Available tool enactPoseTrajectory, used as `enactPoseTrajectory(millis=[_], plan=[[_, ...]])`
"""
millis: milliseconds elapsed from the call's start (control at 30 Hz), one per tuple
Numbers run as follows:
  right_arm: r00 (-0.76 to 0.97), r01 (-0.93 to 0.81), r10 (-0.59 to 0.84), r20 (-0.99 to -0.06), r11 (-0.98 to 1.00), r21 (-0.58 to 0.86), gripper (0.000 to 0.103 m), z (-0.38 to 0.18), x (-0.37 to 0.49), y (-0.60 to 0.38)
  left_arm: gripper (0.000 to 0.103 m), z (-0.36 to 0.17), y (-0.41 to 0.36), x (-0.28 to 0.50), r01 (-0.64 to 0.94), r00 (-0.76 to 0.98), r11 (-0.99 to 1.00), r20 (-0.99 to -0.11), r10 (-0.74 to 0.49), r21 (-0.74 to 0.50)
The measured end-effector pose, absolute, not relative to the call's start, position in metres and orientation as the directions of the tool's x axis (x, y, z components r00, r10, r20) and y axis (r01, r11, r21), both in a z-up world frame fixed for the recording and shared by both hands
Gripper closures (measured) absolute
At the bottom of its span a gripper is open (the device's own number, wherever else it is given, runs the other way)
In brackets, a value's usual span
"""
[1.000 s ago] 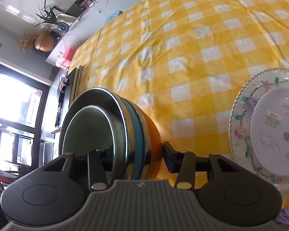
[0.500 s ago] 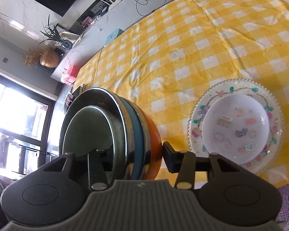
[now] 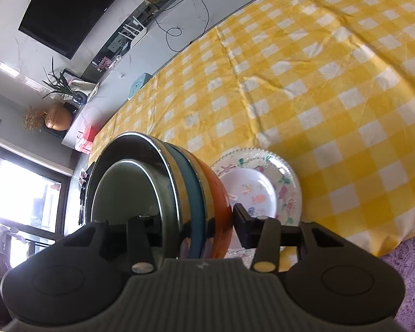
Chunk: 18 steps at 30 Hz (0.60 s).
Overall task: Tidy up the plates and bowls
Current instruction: 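Carry the bowl stack with both grippers and lower it onto the sticker bowl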
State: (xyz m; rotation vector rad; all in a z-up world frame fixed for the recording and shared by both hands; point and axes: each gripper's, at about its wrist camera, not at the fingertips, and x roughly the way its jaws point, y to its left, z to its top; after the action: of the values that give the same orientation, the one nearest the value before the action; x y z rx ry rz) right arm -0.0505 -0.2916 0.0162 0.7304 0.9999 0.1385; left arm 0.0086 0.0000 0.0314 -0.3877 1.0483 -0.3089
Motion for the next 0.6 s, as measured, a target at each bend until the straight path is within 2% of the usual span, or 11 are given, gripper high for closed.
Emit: enactPoseTrajectory(millis=[600], plan=[[0.517,0.272,0.426,-0.742,0.740,0.615,0.058,-0.017,-0.028,-0.312,0.060,0.003,-0.018,0.035,0.031,0.394,0.898,-0.820,-0.415,-0.439]])
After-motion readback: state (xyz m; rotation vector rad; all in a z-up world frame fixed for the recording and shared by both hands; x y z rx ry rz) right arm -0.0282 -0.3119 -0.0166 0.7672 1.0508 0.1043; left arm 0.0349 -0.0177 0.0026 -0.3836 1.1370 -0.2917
